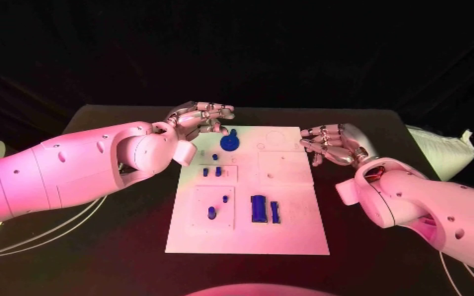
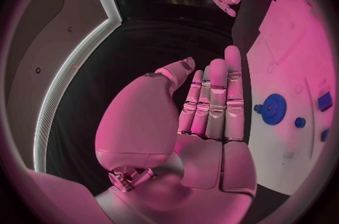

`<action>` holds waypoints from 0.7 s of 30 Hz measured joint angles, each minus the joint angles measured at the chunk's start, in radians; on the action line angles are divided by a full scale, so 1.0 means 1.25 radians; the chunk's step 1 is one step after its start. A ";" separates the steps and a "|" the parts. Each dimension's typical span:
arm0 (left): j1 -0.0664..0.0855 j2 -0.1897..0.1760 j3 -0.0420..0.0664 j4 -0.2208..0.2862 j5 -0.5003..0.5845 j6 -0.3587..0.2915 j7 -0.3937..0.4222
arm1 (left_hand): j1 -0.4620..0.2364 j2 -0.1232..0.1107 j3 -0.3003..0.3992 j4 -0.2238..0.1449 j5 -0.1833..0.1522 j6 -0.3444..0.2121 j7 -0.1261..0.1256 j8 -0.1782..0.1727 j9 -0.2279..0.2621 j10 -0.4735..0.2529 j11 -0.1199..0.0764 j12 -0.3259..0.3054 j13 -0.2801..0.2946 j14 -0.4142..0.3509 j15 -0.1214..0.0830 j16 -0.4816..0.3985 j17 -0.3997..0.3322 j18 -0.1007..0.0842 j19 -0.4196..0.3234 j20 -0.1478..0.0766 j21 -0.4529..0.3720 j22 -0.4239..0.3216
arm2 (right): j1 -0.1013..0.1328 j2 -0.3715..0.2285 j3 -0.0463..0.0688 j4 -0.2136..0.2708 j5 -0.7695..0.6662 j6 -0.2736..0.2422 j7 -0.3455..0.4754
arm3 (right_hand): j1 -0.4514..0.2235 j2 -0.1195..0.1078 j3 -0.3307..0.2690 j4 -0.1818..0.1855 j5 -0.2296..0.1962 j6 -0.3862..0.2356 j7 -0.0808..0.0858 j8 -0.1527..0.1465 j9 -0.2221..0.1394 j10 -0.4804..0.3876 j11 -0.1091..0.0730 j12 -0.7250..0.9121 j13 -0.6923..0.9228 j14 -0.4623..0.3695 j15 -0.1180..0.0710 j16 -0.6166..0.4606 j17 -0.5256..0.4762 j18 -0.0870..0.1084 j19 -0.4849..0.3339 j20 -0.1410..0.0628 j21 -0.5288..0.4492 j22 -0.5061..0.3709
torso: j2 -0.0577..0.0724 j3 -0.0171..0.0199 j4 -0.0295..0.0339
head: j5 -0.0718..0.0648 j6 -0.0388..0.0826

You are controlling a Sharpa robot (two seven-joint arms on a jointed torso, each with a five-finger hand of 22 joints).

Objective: Assemble the parts on the task board

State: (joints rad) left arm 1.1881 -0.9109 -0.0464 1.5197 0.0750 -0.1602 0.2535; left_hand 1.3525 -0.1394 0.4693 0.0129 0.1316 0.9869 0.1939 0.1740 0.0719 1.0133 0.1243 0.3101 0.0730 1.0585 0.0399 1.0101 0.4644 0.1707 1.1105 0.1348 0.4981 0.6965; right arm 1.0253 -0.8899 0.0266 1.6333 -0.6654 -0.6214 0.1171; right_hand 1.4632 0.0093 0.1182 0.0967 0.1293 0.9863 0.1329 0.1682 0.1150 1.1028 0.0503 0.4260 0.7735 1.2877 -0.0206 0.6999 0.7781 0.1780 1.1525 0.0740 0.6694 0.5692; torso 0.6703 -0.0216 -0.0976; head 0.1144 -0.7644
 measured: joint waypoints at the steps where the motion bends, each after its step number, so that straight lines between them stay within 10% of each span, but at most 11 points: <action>1: -0.002 0.003 0.000 -0.009 0.003 -0.001 0.002 | -0.003 0.003 -0.005 0.002 0.000 0.007 -0.001 0.004 0.000 0.003 -0.003 0.003 0.000 -0.013 0.001 -0.019 -0.013 0.000 -0.016 0.001 -0.012 -0.006 | 0.002 0.008 0.001 -0.022 0.034 0.003 0.018 | 0.013 0.000 0.010 -0.005 -0.006 0.005 -0.002 -0.004 -0.002 0.000 0.000 -0.035 -0.036 -0.010 0.002 -0.046 -0.028 0.000 -0.004 0.004 -0.031 -0.023 | -0.005 -0.0018 0.0005 | -0.001 0.004; 11: -0.019 0.034 -0.001 -0.107 0.051 -0.023 0.050 | -0.003 0.010 -0.019 0.012 0.000 0.031 -0.014 -0.006 -0.003 0.048 0.002 -0.045 -0.008 -0.024 0.034 -0.399 -0.201 0.000 -0.143 0.041 -0.180 -0.136 | 0.010 0.093 0.009 -0.215 0.286 0.080 0.159 | 0.007 -0.026 0.100 -0.017 -0.025 0.032 0.030 -0.068 -0.026 0.034 0.049 -0.287 -0.391 -0.120 0.077 -0.441 -0.302 0.000 -0.093 0.076 -0.333 -0.244 | -0.039 -0.0078 0.0047 | -0.015 0.063; 21: -0.037 0.068 0.000 -0.163 0.072 -0.054 0.108 | -0.001 0.012 -0.026 0.020 -0.004 0.034 -0.011 -0.054 -0.004 0.059 0.014 -0.147 -0.008 -0.028 0.063 -0.608 -0.276 0.000 -0.190 0.082 -0.286 -0.246 | 0.013 0.150 0.012 -0.313 0.360 0.164 0.216 | -0.024 -0.049 0.107 -0.017 -0.030 0.019 0.043 -0.079 -0.037 0.024 0.064 -0.290 -0.521 -0.095 0.090 -0.506 -0.419 0.000 -0.059 0.100 -0.422 -0.326 | -0.058 -0.0037 0.0115 | -0.022 0.116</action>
State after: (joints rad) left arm 1.1413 -0.8256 -0.0470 1.3160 0.1644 -0.2281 0.3887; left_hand 1.3511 -0.1250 0.4364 0.0383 0.1266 1.0294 0.1802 0.1062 0.0665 1.0866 0.1415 0.1267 0.0624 1.0239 0.1187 0.2498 0.1198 0.1709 0.8726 0.2375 0.1408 0.3895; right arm 1.0420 -0.7029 0.0415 1.2417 -0.2153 -0.4161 0.3873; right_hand 1.4329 -0.0515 0.2515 0.0755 0.0923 1.0103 0.1869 0.0690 0.0690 1.1330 0.1308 0.0634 0.1226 1.1686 0.0917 0.0679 0.2546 0.1778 1.0793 0.1995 0.1422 0.1614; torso 0.5976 -0.0262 -0.0832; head 0.0873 -0.6192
